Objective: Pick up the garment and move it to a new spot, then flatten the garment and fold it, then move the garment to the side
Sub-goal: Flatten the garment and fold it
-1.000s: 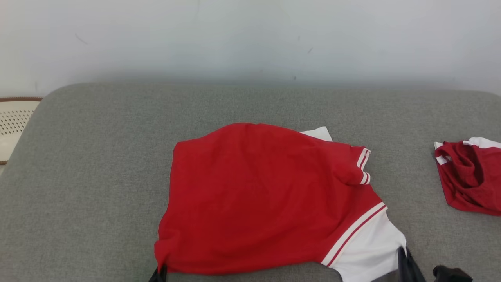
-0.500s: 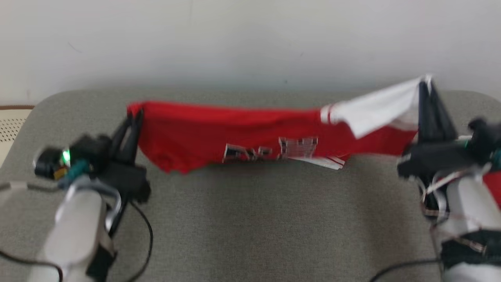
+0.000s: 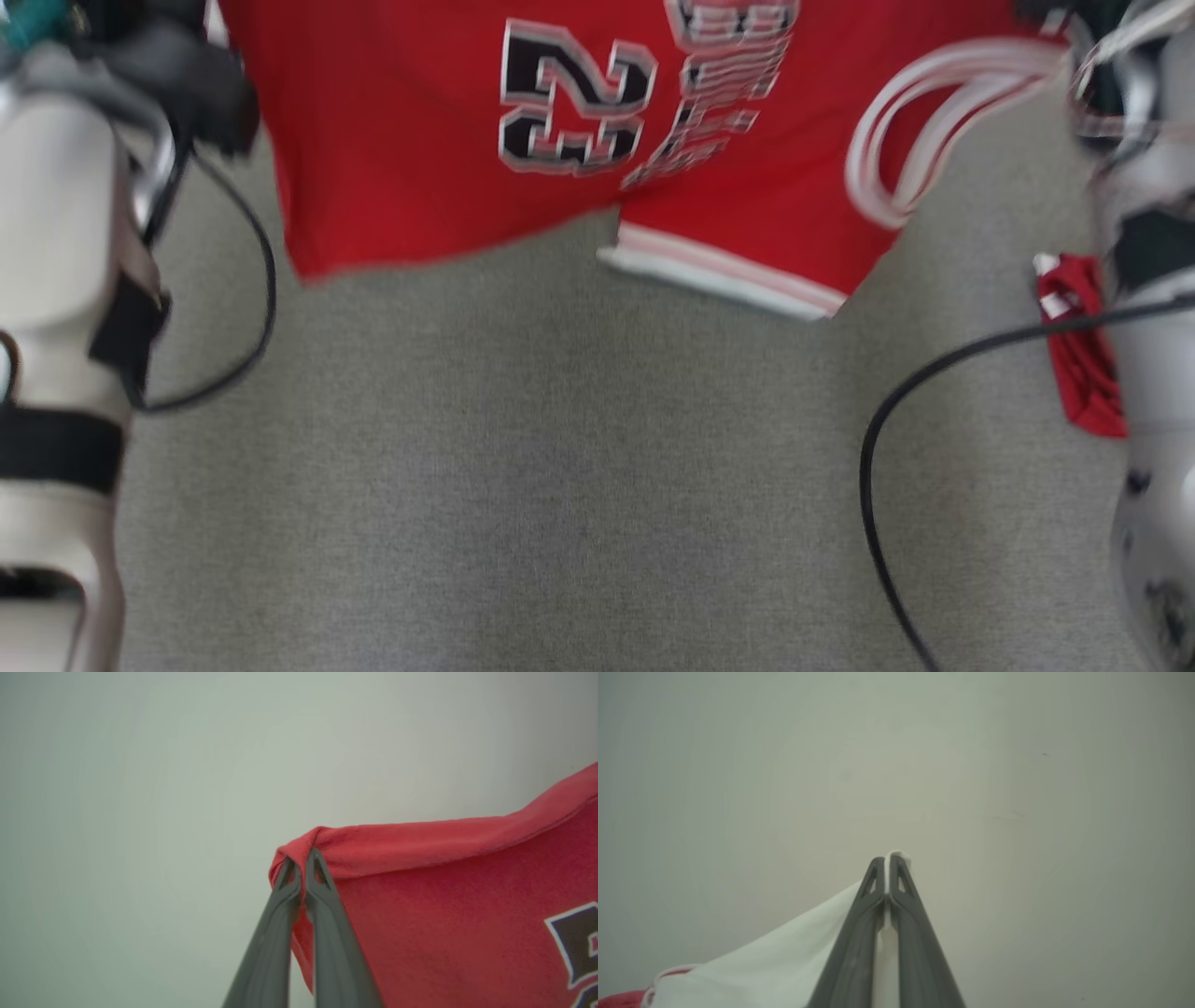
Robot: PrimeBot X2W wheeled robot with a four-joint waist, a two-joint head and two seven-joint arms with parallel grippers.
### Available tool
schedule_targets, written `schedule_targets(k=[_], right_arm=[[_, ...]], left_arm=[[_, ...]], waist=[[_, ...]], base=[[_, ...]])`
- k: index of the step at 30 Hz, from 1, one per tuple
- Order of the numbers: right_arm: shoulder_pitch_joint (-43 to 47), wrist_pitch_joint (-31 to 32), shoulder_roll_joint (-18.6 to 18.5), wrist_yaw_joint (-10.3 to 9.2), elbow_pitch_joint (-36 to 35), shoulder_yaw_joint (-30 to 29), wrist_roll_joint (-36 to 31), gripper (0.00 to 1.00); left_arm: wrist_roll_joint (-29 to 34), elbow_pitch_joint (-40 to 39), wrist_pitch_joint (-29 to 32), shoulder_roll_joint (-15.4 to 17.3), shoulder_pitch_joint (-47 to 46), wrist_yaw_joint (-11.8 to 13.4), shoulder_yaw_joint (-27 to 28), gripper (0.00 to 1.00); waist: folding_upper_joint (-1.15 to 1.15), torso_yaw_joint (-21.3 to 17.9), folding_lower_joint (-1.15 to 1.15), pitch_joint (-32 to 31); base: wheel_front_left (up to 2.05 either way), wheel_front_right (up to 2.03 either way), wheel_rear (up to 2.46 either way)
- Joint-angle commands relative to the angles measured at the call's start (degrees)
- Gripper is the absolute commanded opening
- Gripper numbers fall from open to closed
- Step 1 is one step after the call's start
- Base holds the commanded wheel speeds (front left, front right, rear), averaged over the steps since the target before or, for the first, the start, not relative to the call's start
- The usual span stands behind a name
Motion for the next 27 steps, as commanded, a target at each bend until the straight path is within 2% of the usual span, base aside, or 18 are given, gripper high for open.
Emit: schedule_targets(k=[1, 9, 15, 21, 27], right_arm=[[-3.1, 0.0, 0.1, 0.02, 1.1, -0.2, -1.6, 0.00], [-18.1, 0.0, -1.4, 0.01, 5.3, -5.7, -11.2, 0.00], [-20.1, 0.0, -1.9, 0.01, 3.3, -9.2, -13.7, 0.00], [-16.2, 0.0, -2.8, 0.00, -0.3, -12.0, -12.1, 0.00], [-4.3, 0.0, -4.5, -0.01, -2.8, -7.9, -4.2, 0.00]], left_arm=[[0.4, -0.2, 0.0, 0.2, -2.7, 0.7, -0.1, 0.00], [2.8, 0.6, 0.0, 0.5, -14.6, 3.5, -2.8, 0.00], [2.6, -1.4, 0.0, 1.0, -17.6, 4.0, -4.5, 0.00], [-0.1, -4.4, 0.0, 3.5, -14.5, 3.8, -4.8, 0.00], [-2.6, -7.0, 0.0, 4.8, -5.7, 3.1, -5.3, 0.00]], waist=[[-0.01, -0.1, -0.01, 5.8], [-0.01, 0.8, -0.01, 9.5], [-0.01, 0.3, -0.01, 10.1], [-0.01, -1.5, -0.01, 12.8], [-0.01, -2.6, -0.01, 13.1]], base=[[0.00, 0.00, 0.00], [0.00, 0.00, 0.00], [0.00, 0.00, 0.00], [0.00, 0.00, 0.00], [0.00, 0.00, 0.00]])
